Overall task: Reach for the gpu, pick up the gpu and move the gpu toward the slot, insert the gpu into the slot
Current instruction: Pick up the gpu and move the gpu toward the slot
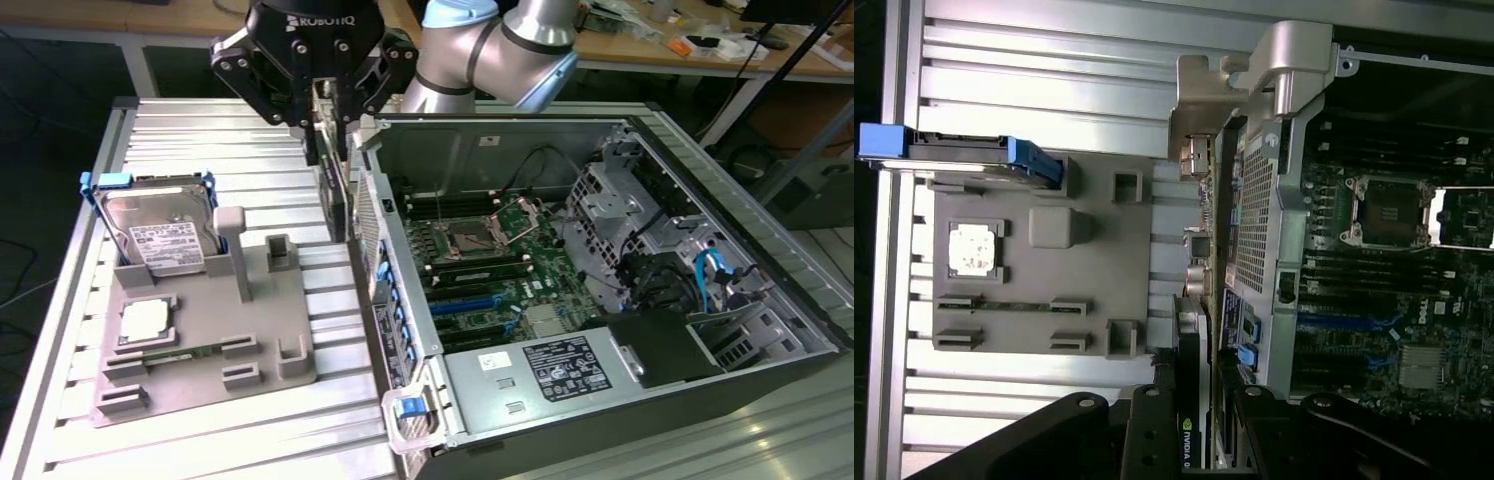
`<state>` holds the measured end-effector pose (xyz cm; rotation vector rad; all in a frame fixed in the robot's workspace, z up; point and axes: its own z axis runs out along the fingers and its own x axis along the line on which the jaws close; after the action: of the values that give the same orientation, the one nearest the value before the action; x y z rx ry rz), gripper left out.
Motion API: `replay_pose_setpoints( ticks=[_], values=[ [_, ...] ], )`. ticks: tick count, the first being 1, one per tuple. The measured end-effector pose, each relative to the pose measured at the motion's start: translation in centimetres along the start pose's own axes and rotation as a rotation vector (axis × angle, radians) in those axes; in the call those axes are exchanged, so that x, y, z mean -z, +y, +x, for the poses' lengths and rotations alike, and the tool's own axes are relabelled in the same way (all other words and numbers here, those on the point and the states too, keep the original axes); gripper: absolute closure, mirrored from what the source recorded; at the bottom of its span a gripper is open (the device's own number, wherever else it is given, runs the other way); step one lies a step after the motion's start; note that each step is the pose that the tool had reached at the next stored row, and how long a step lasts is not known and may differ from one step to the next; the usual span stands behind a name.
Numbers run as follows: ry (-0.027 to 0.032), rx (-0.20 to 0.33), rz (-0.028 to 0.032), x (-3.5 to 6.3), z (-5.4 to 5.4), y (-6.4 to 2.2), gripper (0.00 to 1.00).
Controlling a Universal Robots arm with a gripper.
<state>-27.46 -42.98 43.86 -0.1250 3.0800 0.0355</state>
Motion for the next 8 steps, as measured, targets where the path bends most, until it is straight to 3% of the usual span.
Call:
replay_pose_setpoints(
  ticks=[8],
  values=[
    [0.0014, 0.000, -0.0002, -0.15, -2.6, -0.22, 0.73]
  ],
)
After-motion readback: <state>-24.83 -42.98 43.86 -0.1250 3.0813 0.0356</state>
